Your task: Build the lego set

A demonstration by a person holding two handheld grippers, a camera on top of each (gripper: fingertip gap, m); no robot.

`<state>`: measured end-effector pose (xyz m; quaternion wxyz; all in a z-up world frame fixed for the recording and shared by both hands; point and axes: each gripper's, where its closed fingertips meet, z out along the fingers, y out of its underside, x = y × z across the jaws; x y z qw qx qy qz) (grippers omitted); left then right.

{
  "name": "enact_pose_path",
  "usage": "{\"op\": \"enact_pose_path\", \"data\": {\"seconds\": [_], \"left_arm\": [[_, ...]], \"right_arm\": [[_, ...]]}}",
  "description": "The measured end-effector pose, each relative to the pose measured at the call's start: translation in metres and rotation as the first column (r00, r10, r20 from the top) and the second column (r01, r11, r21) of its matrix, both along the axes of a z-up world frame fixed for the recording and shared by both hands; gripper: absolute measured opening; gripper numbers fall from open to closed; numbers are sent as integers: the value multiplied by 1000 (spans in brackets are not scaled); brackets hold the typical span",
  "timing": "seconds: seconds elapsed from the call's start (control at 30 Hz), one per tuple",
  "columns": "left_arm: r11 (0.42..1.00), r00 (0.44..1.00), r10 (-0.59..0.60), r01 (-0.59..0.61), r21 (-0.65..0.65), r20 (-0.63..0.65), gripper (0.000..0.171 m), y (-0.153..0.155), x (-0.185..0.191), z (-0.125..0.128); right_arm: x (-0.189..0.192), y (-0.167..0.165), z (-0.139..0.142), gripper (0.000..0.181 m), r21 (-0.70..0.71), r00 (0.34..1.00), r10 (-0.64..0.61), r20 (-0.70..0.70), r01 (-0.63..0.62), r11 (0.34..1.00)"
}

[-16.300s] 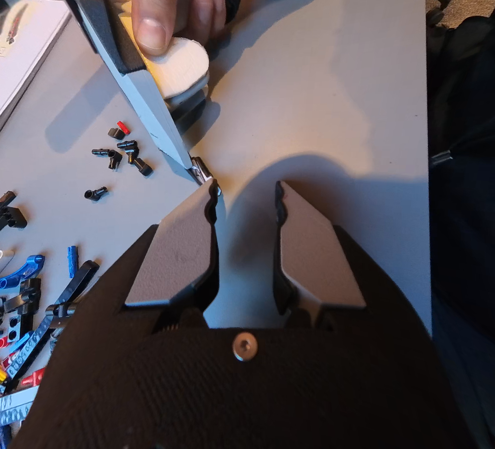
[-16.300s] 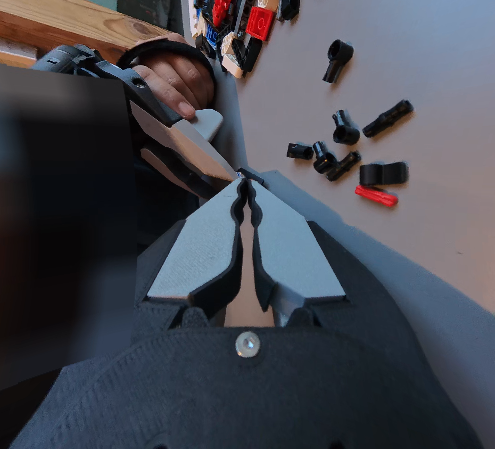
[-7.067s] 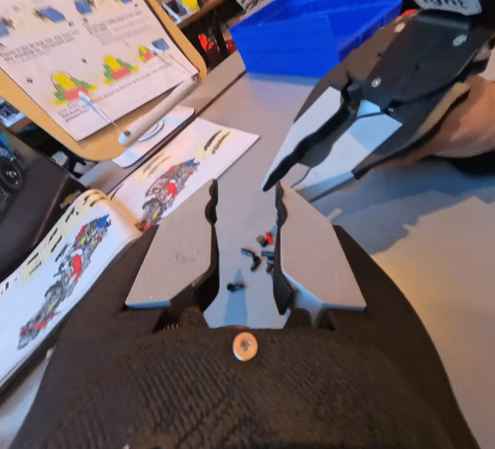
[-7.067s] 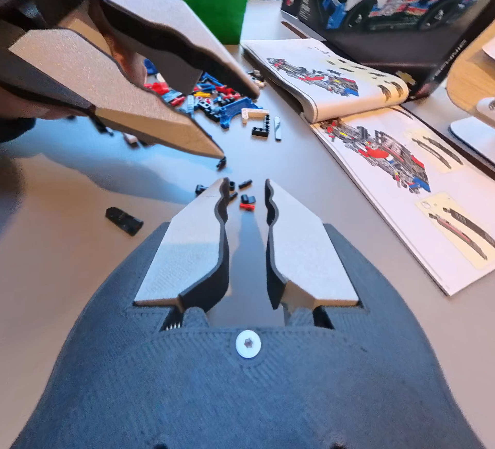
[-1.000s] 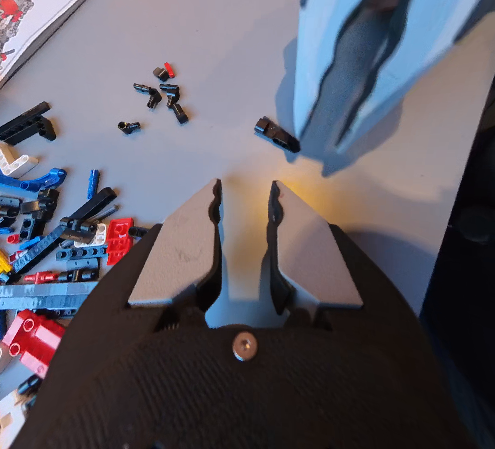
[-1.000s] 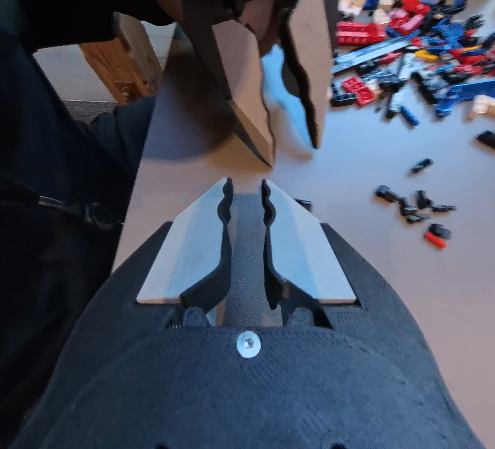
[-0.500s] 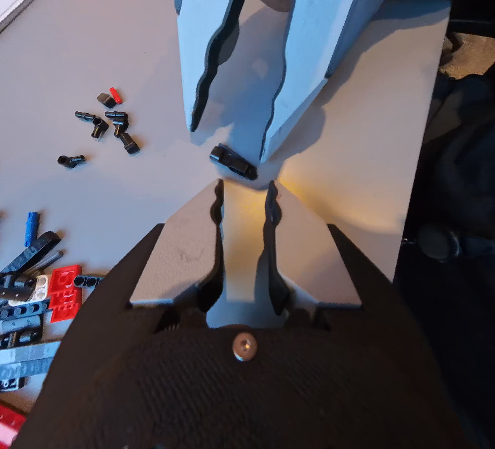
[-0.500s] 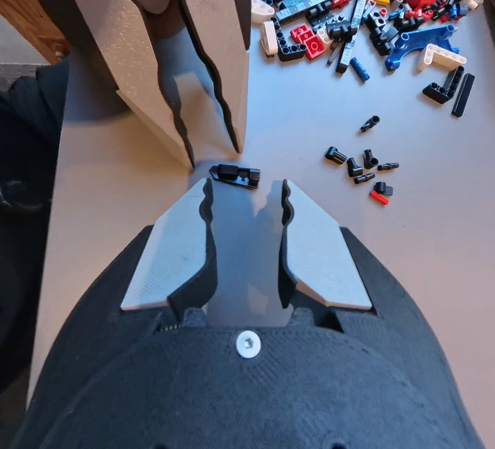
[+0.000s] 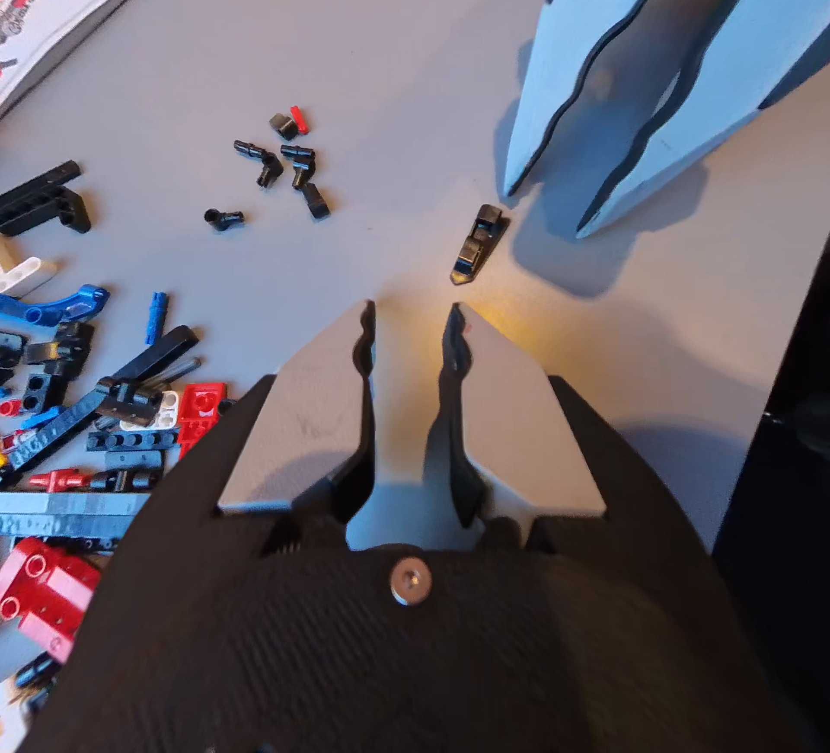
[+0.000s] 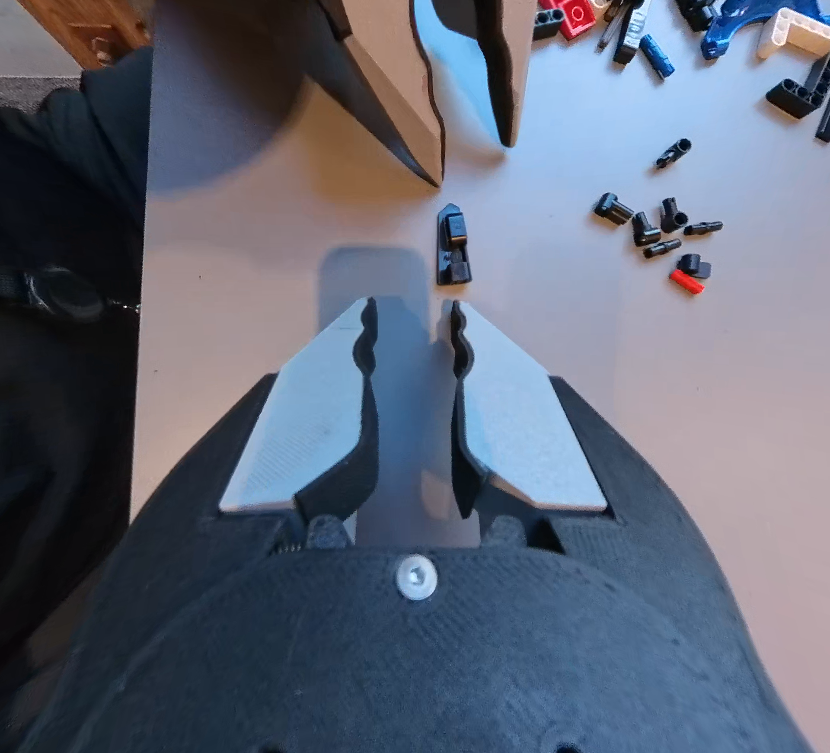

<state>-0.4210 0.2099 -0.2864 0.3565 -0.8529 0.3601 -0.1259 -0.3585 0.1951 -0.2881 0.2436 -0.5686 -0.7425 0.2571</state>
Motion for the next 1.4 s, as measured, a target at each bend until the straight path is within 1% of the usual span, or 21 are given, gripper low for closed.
{"op": "enact_pose_path", "data": {"seconds": [0.1,0.17,0.27,0.37,0.4,0.47,0.5,0.57,0.6,0.63,0.67,0.77,0.8,0.9,0.97,1.07,1.23,1.3,1.4], "left_arm": [[999,999,-42,42,-7,13,29,-5,9,0],[997,997,-71,71,11,11,27,-7,17,0],[995,995,-101,100,18,20,24,-8,27,0],[993,992,-118,118,6,34,20,-10,32,0],[990,989,-138,139,-9,52,20,-14,36,-1],[975,972,-211,217,-50,104,31,-28,51,0],[962,959,-259,267,-60,118,31,-35,60,1],[941,939,-331,336,-43,94,33,-44,70,0],[948,947,-316,317,-19,60,26,-41,68,-1],[959,958,-283,283,3,39,25,-35,63,0],[966,966,-257,257,12,27,26,-31,57,0],[978,979,-206,206,12,2,26,-26,36,0],[982,982,-186,186,16,-13,27,-24,28,2],[988,990,-139,141,58,-28,26,-17,11,13],[991,992,-116,118,67,-39,26,-13,3,16],[992,994,-103,105,62,-41,26,-11,-3,14],[992,995,-95,98,78,-37,26,-6,-3,6],[991,994,-105,108,77,-35,24,-5,-1,2],[990,992,-123,124,67,-18,27,-2,2,1]], "right_arm": [[1,5,3,27,5,999,-24,-24,24,1000],[-1,8,4,27,-17,999,-38,-39,37,999],[-4,9,0,28,-32,998,-39,-42,38,999],[-10,13,0,22,-18,997,-46,-62,45,999],[-13,17,0,19,-9,996,-58,-70,57,998],[-23,29,0,17,12,992,-95,-87,96,995],[-27,35,0,18,22,989,-114,-93,117,993],[-32,48,1,19,60,984,-153,-96,159,985],[-32,55,2,19,86,980,-173,-94,182,980],[-30,61,4,18,103,976,-192,-99,202,974],[-27,63,8,18,91,973,-199,-115,209,974],[-22,49,18,19,-47,972,-168,-164,162,986],[-21,44,18,22,-74,974,-152,-167,141,987],[-21,39,11,24,-40,984,-101,-147,96,995],[-26,35,8,24,-10,989,-63,-135,62,998],[-34,30,8,24,8,992,-25,-124,27,1000],[-42,26,7,24,17,992,21,-123,-19,1000],[-45,24,7,24,8,991,38,-126,-37,999],[-46,25,3,24,12,993,47,-110,-46,999]]}}
